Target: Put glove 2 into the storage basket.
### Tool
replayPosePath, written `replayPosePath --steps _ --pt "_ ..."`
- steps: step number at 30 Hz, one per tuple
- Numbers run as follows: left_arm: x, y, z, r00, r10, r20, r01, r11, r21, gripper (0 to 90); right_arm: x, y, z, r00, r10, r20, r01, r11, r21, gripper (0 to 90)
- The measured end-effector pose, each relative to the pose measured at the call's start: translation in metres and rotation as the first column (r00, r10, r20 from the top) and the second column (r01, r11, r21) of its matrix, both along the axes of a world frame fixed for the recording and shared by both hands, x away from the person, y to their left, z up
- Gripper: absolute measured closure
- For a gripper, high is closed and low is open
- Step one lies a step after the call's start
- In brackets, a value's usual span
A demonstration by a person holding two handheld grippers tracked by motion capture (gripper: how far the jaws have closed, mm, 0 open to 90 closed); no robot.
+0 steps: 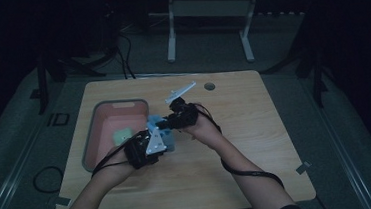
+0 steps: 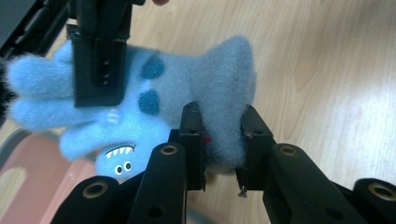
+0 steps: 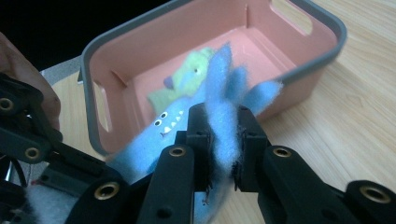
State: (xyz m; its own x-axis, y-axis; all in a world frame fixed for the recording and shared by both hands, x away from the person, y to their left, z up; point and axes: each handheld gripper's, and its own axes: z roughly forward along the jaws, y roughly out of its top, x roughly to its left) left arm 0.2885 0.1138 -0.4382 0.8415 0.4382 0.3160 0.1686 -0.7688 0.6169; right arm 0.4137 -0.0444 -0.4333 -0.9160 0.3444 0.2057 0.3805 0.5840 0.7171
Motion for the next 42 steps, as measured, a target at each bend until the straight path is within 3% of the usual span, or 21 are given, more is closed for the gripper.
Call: replayPosePath --steps 5,18,26,31,35,38,42 --pt "0.000 0.016 0.001 0.9997 0.024 0.000 -0.024 0.9997 0.008 76.0 0.004 0.021 0.001 0.9998 0.019 -0.009 -0.019 1.000 0.008 79.6" --pt "-0.003 0.069 -0.008 0.9954 0.091 -0.027 -0.090 0.9946 0.051 75.9 0.009 0.080 -0.014 0.9972 0.057 -0.049 -0.056 0.998 0.016 79.7" --pt "0.008 0.094 -0.026 0.9900 0.128 -0.059 -0.127 0.9916 0.024 75.8 0.017 0.106 -0.029 0.9974 0.045 -0.057 -0.045 0.999 0.008 79.7" --pt "0.016 0.098 -0.042 0.9856 0.134 -0.103 -0.131 0.9907 0.036 75.8 0.022 0.115 -0.046 0.9959 0.022 -0.088 -0.023 1.000 -0.013 79.7" --pt "0.021 0.100 -0.050 0.9814 0.142 -0.129 -0.139 0.9898 0.032 75.6 0.025 0.119 -0.056 0.9959 0.006 -0.090 -0.012 0.998 -0.065 79.4" --pt "0.025 0.101 -0.052 0.9780 0.142 -0.153 -0.140 0.9899 0.021 75.4 0.026 0.119 -0.056 0.9958 0.005 -0.092 -0.010 0.998 -0.058 77.7" --pt "0.028 0.098 -0.057 0.9776 0.139 -0.159 -0.132 0.9899 0.051 74.4 0.025 0.119 -0.055 0.9974 0.005 -0.072 -0.010 0.997 -0.079 68.2"
